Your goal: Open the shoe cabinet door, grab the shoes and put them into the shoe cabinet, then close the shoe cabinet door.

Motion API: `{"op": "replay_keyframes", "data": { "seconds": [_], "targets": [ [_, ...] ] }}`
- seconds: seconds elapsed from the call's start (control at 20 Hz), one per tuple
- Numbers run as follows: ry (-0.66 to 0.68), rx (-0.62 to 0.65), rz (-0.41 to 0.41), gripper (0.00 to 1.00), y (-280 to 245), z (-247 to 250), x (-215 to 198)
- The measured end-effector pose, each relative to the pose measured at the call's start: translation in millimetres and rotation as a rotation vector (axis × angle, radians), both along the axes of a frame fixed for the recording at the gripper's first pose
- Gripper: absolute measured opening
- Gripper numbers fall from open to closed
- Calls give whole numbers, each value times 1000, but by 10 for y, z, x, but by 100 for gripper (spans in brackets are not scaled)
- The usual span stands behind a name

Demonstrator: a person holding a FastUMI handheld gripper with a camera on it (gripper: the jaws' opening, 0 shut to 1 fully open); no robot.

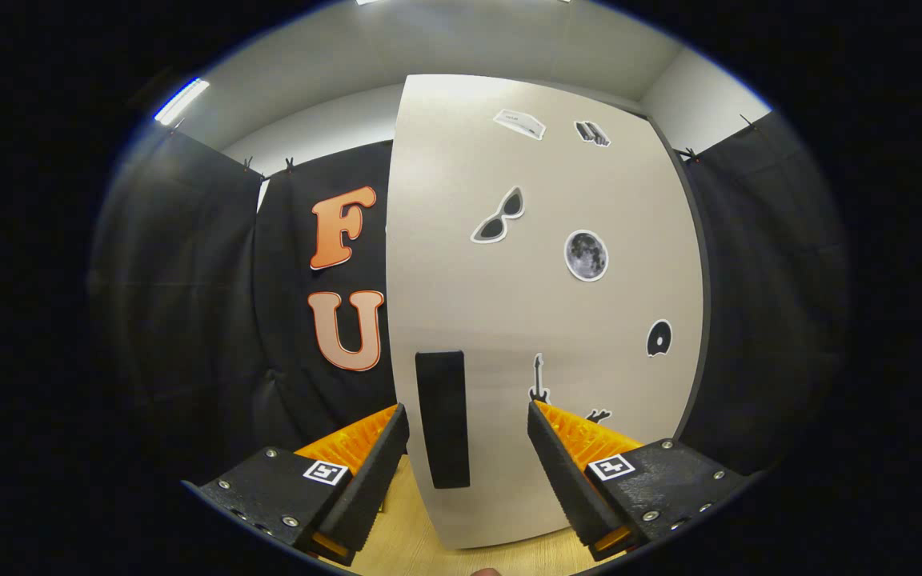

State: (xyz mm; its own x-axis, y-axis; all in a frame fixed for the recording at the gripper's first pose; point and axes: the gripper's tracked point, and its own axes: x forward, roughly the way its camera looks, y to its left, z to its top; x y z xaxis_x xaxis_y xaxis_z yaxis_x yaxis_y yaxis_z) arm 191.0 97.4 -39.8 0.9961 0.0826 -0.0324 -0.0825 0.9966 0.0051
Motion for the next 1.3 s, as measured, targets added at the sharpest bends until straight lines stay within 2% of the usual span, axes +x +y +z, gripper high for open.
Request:
{"op": "replay_keyframes", "data": {
  "seconds": [0.55, 0.95, 1.3],
  "targets": [
    [20, 17, -82, 94, -552, 20, -738],
    [-6, -10, -79, 94, -704, 153, -1458],
    [-5, 1, -59, 94, -776, 141, -1868]
  ]
}}
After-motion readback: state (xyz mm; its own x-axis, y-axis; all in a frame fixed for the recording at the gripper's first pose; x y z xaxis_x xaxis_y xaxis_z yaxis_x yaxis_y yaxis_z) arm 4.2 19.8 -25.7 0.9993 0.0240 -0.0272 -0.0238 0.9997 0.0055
